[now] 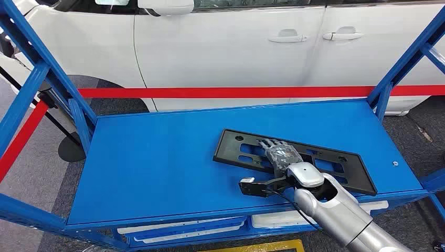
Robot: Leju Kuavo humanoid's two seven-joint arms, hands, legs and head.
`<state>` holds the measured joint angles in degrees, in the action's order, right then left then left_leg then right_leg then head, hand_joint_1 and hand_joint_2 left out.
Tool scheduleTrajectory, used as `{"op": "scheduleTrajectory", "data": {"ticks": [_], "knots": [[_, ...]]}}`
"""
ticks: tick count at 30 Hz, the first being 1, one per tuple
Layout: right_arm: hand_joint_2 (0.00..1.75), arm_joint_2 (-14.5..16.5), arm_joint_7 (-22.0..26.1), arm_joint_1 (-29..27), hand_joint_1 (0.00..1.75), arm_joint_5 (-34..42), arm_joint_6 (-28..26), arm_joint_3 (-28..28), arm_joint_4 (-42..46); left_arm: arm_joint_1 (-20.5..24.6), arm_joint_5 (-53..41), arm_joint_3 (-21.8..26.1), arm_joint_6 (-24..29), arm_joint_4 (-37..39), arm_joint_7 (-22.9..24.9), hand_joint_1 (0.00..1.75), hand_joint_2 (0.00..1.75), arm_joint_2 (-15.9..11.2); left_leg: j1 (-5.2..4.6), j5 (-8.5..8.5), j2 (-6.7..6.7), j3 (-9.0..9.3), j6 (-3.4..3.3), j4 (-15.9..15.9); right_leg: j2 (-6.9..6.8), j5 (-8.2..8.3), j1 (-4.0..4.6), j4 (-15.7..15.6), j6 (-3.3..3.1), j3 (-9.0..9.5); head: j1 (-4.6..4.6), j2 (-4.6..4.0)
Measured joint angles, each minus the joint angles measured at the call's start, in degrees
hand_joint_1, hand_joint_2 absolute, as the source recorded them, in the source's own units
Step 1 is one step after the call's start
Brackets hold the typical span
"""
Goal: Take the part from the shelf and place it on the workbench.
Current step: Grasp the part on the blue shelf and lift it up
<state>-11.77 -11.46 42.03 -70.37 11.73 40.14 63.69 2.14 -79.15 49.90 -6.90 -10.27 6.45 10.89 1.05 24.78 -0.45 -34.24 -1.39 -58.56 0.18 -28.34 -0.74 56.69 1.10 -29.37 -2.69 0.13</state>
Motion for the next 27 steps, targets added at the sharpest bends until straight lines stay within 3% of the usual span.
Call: {"op": "scheduleTrajectory", "data": {"ticks": [1,2,3,4,12,26,27], "knots": [[1.75,-0.1,-0.5,-0.2,1.05,-0.8,-0.8,-0.1,0.0,0.0,0.0,0.0,0.1,0.0,0.0,0.00,0.00,0.0,0.00,0.00,0.00,0.00,0.00,0.0,0.00,0.00,0.00,0.0,0.00,0.00,0.00,0.00],[1.75,-0.2,-1.0,-0.6,1.23,-1.7,-1.5,-0.2,0.0,0.0,0.0,0.0,0.2,0.0,0.1,0.00,0.00,0.0,0.00,0.00,0.00,0.00,0.00,0.0,0.00,0.00,0.00,0.0,0.00,0.01,0.00,0.00],[1.75,-0.4,-1.8,-1.2,1.66,-3.3,-2.8,-0.6,0.0,0.0,0.0,0.1,0.4,0.0,0.2,0.00,0.00,0.0,0.00,0.00,0.00,0.00,0.00,0.0,0.00,0.00,0.00,0.0,0.00,0.02,0.00,0.00],[1.75,-0.6,-2.4,-2.0,1.75,-4.7,-3.8,-1.3,0.2,0.0,0.0,0.1,0.5,0.0,0.3,0.00,0.00,0.0,0.00,0.00,0.00,0.00,0.00,0.0,0.01,0.00,0.00,0.0,0.00,0.02,0.00,0.00],[1.75,-1.0,-3.1,-8.5,1.75,-8.0,-6.4,-8.5,4.3,-0.1,0.0,0.5,1.0,0.0,1.0,0.00,0.00,0.0,-0.01,0.02,0.02,-0.05,0.03,0.0,0.02,0.00,0.00,0.0,0.00,0.04,-0.01,0.00],[1.75,-0.8,-1.2,-11.6,1.75,-8.2,-5.6,-11.0,7.6,-0.1,0.4,0.6,1.1,0.0,1.1,0.00,0.00,0.1,0.00,0.03,0.01,-0.07,0.05,0.0,0.01,-0.04,0.01,0.1,0.03,0.00,0.00,0.00],[1.75,-0.8,-1.1,-11.7,1.75,-8.1,-5.5,-11.1,7.7,-0.1,0.4,0.6,1.1,0.0,1.1,0.00,0.44,0.1,0.00,0.03,0.00,-0.07,0.05,0.0,0.01,-0.04,0.01,0.1,0.04,0.00,0.00,0.00]]}}
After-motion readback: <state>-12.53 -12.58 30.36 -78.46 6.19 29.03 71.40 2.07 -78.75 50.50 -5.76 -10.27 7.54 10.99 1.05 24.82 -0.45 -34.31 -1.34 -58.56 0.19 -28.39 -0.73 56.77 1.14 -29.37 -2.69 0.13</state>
